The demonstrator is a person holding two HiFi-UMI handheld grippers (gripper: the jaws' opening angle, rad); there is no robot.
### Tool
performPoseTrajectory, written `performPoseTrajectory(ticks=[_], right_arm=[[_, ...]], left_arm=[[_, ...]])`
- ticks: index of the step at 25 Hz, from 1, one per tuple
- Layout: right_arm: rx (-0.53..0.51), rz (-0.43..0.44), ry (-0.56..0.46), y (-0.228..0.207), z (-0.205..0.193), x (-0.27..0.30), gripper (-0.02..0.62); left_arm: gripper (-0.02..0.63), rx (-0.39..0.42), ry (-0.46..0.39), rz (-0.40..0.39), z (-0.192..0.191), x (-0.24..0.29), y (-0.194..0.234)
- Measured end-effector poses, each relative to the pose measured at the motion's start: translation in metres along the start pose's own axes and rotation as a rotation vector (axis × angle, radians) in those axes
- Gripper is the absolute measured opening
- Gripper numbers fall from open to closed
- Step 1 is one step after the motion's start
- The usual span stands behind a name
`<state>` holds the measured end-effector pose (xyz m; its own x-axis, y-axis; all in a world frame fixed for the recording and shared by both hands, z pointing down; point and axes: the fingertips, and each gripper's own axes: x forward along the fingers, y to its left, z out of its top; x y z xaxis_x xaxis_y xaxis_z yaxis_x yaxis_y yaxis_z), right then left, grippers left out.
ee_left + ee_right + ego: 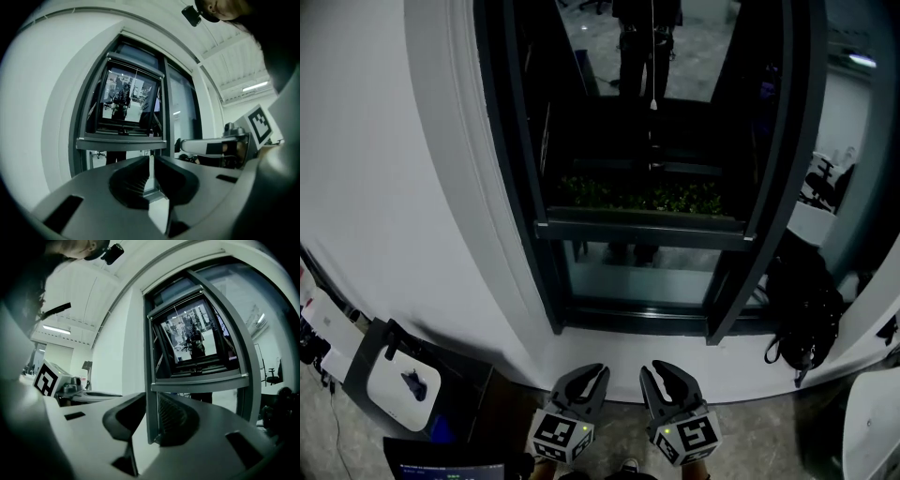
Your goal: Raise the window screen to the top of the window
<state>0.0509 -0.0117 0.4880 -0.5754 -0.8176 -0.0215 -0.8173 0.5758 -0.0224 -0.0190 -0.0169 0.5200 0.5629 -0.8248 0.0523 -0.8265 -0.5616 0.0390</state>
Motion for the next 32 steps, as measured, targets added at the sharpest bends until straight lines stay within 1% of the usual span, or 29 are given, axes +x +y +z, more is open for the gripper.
performPoseTrajectory(ticks=[4, 7, 11, 15, 18, 22, 25, 29, 32], right_arm=[[-0.025, -0.027, 0.001, 0.034, 0.001, -0.008, 0.074], [-0.018, -0.076, 0.005, 0.059, -0.006, -0.013, 0.074], [0.001, -0.138, 0.0, 0.098, -0.009, -0.022, 0.074], [0.027, -0.186, 0.001, 0.144, -0.022, -0.036, 0.074], [0.048, -0.206, 0.018, 0.174, -0.027, -0.043, 0.074], [0.078, -0.211, 0.03, 0.204, -0.031, -0.052, 0.074], [0.072, -0.21, 0.043, 0.218, -0.03, -0.058, 0.074], [0.055, -0.195, 0.053, 0.23, -0.032, -0.064, 0.074], [0.05, -0.192, 0.063, 0.229, -0.035, -0.069, 0.074]], left_arm=[[0.034, 0.012, 0.018, -0.041, -0.009, -0.031, 0.001], [0.034, 0.023, 0.032, -0.068, -0.014, -0.065, 0.007], [0.034, 0.011, 0.025, -0.101, -0.017, -0.115, 0.02], [0.034, -0.006, 0.035, -0.134, -0.028, -0.164, 0.031], [0.034, -0.021, 0.045, -0.161, -0.037, -0.19, 0.038], [0.034, -0.026, 0.048, -0.194, -0.04, -0.213, 0.035], [0.034, -0.034, 0.041, -0.217, -0.039, -0.221, 0.029], [0.034, -0.039, 0.038, -0.236, -0.038, -0.225, 0.017], [0.034, -0.026, 0.043, -0.247, -0.039, -0.223, 0.005]])
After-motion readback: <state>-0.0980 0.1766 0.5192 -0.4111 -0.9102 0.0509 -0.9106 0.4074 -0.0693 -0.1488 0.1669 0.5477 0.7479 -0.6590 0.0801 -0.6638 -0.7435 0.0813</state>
